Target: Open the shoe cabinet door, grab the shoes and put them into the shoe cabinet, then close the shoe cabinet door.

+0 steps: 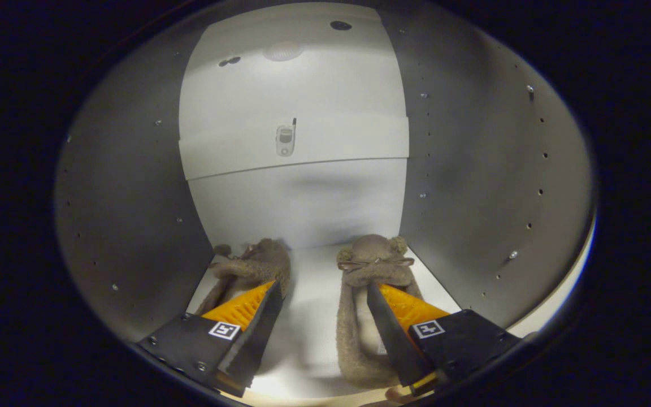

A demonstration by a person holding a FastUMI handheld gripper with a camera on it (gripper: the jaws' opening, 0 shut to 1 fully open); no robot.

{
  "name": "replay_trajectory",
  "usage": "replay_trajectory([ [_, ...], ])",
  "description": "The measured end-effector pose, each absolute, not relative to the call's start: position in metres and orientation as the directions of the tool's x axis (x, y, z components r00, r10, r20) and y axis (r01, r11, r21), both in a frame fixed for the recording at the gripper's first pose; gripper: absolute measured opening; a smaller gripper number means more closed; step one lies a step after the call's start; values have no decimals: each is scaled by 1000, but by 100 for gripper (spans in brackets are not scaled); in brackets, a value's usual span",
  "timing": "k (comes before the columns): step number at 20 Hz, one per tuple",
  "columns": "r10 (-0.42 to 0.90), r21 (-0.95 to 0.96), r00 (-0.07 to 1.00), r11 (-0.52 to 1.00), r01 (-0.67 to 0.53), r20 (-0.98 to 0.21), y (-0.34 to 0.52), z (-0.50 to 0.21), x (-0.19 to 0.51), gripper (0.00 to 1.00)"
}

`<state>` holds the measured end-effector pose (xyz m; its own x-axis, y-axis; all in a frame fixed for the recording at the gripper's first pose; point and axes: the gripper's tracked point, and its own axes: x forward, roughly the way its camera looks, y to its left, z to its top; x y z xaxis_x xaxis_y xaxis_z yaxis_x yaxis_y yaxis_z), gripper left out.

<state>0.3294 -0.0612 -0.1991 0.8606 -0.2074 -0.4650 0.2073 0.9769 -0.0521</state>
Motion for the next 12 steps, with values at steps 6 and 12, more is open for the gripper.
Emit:
replay_trajectory([
  [6, -202, -47, 891, 979, 200, -406, -51, -168, 309, 94],
  [12, -215, -62, 909, 977, 206, -359, -43, -137, 260, 94],
])
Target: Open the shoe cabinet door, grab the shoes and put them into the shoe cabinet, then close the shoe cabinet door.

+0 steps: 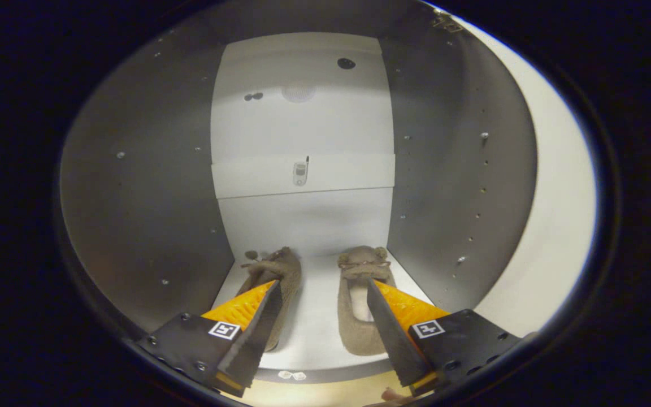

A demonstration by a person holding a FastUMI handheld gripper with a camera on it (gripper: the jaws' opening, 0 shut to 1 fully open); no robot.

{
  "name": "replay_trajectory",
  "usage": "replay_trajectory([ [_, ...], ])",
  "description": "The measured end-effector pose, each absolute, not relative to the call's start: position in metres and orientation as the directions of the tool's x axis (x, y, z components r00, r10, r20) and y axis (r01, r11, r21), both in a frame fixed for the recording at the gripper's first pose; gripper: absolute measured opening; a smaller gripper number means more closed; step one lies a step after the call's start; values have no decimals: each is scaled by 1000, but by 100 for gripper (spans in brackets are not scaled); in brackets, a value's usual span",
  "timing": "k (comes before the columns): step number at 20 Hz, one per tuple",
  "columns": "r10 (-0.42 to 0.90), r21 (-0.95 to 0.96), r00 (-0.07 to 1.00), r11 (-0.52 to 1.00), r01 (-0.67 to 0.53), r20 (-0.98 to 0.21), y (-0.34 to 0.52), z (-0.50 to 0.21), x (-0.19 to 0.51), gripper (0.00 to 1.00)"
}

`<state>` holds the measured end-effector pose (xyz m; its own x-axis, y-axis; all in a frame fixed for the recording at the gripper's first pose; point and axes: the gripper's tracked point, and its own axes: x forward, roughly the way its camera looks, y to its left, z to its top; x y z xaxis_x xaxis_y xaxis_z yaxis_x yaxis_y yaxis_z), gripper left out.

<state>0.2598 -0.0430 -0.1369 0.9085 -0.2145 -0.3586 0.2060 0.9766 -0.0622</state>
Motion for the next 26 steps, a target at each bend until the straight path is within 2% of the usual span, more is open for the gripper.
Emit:
replay_trajectory([
  [15, -107, -3, 963, 994, 109, -249, -9, -58, 41, 94],
  [19, -167, -14, 966, 986, 168, -198, -18, -42, -15, 94],
  [26, -342, -41, 914, 939, 341, -220, -86, -25, -129, 94],
])
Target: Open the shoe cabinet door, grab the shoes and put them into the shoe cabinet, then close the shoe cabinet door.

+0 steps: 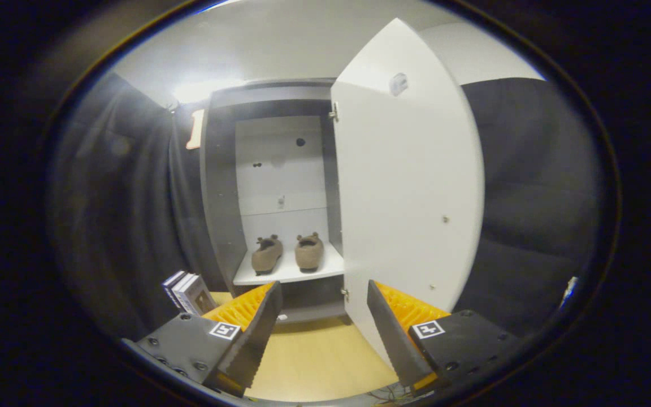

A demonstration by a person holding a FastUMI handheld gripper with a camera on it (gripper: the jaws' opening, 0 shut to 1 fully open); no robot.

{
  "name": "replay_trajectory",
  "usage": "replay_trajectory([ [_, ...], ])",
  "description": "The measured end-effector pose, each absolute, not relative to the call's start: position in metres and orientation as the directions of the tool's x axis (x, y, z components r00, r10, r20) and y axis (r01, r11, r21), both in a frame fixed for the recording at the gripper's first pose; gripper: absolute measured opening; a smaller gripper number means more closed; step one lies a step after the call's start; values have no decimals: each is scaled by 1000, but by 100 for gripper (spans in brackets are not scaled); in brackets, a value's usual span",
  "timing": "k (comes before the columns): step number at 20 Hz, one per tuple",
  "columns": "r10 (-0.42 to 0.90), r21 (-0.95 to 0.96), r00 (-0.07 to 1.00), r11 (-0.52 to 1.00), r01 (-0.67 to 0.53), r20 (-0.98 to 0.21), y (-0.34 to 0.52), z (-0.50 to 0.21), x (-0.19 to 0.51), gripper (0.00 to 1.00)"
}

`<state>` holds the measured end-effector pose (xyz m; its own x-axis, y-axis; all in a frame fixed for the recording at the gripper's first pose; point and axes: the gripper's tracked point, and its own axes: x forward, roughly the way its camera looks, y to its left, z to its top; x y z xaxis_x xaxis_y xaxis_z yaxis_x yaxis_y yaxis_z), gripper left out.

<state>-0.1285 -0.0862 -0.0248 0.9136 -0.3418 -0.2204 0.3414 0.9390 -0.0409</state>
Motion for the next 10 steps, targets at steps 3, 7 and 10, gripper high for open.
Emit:
replay_trajectory([
  [3, -409, -50, 887, 911, 408, -213, -132, -10, -164, 94],
  [7, -449, -47, 874, 892, 449, -187, -200, 9, -193, 95],
  [10, -436, -58, 884, 900, 433, -170, -249, 20, -194, 95],
])
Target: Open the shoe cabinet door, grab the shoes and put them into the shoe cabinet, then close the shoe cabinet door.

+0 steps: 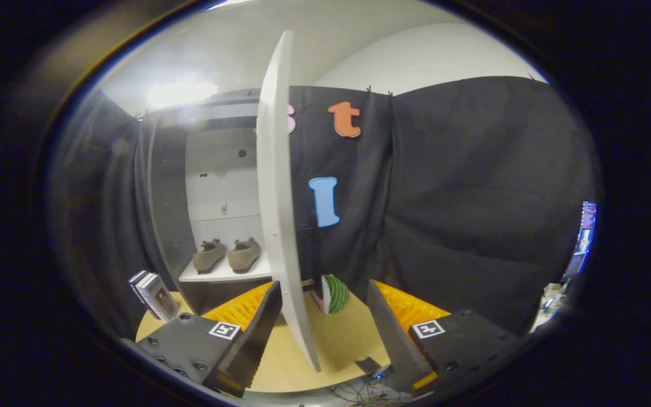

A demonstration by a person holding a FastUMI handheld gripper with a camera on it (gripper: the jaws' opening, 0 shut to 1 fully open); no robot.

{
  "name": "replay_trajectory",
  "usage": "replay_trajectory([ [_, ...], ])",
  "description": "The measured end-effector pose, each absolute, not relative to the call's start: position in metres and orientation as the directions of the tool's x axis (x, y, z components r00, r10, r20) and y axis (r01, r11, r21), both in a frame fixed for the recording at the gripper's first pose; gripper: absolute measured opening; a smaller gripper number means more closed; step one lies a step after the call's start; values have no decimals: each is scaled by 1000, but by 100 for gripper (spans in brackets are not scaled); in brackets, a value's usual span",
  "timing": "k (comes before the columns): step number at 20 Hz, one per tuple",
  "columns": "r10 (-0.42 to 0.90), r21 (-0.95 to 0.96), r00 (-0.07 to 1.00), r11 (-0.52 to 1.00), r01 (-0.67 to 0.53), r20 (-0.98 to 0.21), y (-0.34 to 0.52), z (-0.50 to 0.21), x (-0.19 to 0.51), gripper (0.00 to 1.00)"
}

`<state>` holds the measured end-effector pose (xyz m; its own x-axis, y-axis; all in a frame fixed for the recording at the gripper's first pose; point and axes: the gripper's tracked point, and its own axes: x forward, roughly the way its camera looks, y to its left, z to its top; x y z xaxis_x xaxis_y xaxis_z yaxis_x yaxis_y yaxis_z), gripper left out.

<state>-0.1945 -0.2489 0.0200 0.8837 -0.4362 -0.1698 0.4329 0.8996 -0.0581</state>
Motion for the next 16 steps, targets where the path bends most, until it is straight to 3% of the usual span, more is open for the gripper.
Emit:
replay_trajectory([
  [8, -302, -11, 928, 952, 307, -218, -331, 7, -119, 94],
  [16, -147, -6, 967, 989, 148, -209, -316, 1, -71, 94],
])
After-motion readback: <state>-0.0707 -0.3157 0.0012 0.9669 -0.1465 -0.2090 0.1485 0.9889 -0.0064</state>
